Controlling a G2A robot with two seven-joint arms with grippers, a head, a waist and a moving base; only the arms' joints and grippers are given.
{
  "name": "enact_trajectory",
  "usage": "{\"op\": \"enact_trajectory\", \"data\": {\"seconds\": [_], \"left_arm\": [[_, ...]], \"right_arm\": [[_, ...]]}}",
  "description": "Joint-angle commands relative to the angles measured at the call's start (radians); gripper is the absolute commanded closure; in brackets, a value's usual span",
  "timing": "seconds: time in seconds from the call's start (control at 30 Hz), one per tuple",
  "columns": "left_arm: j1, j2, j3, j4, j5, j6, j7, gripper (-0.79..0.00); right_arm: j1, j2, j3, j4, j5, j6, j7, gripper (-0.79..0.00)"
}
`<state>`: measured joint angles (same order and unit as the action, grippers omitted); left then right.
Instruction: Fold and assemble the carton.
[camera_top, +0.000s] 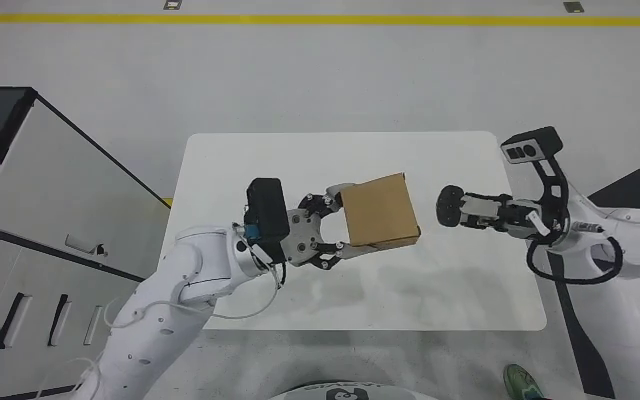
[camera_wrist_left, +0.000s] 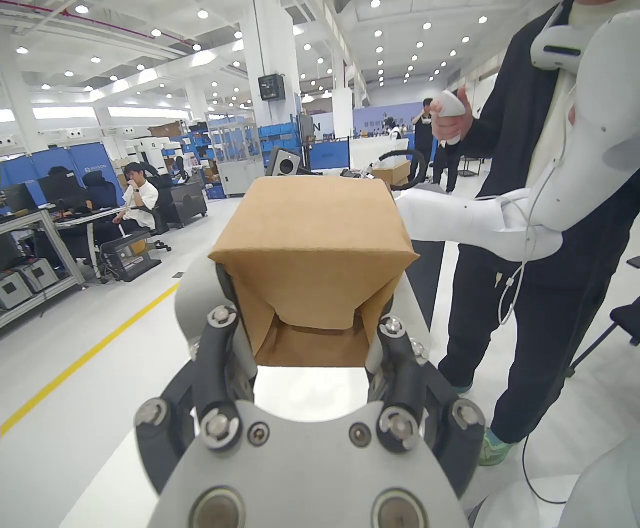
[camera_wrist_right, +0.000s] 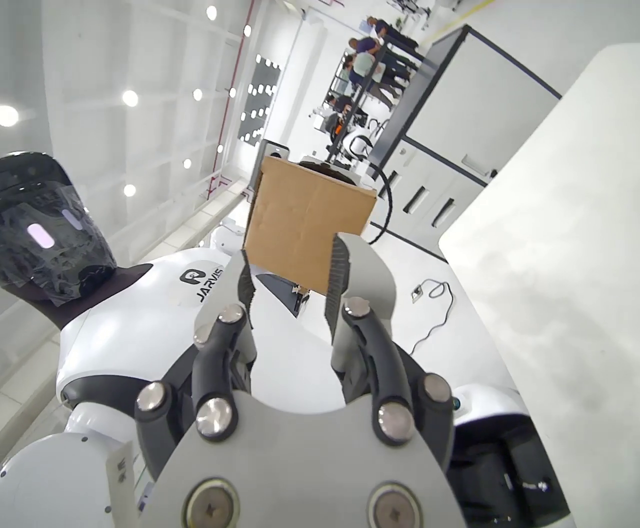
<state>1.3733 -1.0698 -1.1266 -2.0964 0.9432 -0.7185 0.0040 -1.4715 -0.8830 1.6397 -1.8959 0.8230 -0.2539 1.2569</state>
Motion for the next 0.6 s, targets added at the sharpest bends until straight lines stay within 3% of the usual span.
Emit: {"op": "enact_trajectory", "data": {"seconds": [0.0, 0.27, 0.43, 0.57], "left_arm": [[0.004, -0.001, 0.003, 0.014, -0.04, -0.012, 0.019, 0.0], [0.003, -0.001, 0.003, 0.016, -0.044, -0.014, 0.018, 0.0], [0.055, -0.008, 0.01, 0.03, -0.164, 0.022, 0.102, 0.0], [0.079, -0.014, 0.031, 0.051, -0.291, -0.06, 0.184, 0.0]], "right_arm": [[-0.013, -0.005, 0.007, 0.007, 0.036, -0.061, -0.013, -0.785], [-0.013, -0.005, 0.007, 0.007, 0.036, -0.061, -0.013, -0.785], [-0.019, -0.007, 0.006, -0.011, 0.025, -0.059, -0.046, -0.785], [-0.029, -0.009, 0.013, -0.014, 0.021, -0.059, -0.049, -0.785]]}}
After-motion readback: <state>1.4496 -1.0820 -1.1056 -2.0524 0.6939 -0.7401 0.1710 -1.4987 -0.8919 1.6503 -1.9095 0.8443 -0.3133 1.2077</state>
